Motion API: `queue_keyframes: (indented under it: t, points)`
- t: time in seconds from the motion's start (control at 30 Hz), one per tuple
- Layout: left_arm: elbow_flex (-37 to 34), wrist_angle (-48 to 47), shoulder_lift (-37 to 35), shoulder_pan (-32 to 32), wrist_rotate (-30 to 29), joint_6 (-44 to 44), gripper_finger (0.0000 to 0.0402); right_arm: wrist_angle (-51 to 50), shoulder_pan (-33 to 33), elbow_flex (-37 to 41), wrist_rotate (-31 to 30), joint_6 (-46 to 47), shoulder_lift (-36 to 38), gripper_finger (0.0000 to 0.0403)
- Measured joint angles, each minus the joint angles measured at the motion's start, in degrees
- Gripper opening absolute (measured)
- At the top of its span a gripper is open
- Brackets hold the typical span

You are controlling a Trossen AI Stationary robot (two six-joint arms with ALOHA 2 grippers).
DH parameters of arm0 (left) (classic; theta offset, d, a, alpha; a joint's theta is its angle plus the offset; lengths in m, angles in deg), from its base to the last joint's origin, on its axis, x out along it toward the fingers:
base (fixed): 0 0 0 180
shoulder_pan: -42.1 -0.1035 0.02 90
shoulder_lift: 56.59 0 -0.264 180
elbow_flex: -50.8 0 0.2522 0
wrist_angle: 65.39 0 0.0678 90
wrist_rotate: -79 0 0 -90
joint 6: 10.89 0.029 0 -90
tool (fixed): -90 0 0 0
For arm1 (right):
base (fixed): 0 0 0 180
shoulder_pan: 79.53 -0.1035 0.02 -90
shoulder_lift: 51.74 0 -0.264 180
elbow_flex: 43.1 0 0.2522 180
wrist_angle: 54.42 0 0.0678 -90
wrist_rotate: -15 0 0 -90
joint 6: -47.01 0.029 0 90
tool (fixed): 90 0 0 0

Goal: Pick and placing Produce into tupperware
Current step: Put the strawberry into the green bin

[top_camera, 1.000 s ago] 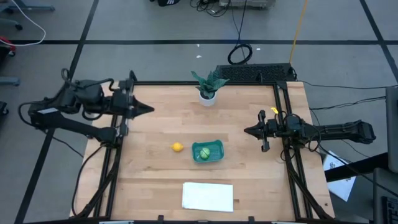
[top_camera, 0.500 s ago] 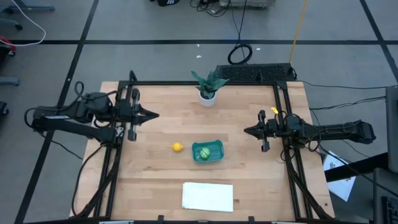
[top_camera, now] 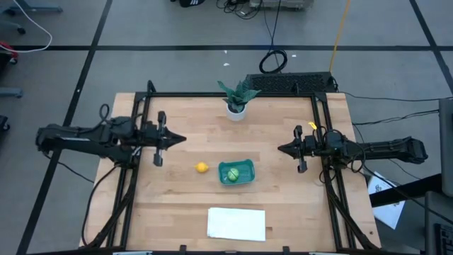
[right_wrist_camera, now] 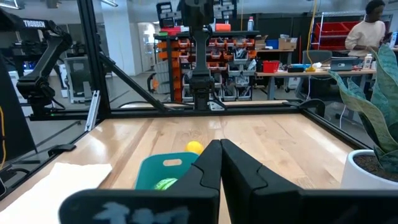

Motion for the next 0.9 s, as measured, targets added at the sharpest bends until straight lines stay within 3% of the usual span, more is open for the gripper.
queue_keyframes:
  t: [0.33, 0.6, 0.9]
  points:
    - [-11.58, 10.05, 0.1, 0.01, -2.61, -1.39, 0.0009, 0.04, -0.02, 0.0, -0.01, -0.13, 0.0, 0.0]
    - [-15.1, 10.1, 0.09, 0.01, -4.57, -1.46, 0.0002, 4.49, -0.02, 0.01, -0.17, -0.42, 0.02, 0.0]
    - [-15.38, 9.91, 0.09, 0.0, -4.27, -1.33, 0.0019, 6.83, 0.01, -0.04, -7.46, -4.6, 0.02, 0.0]
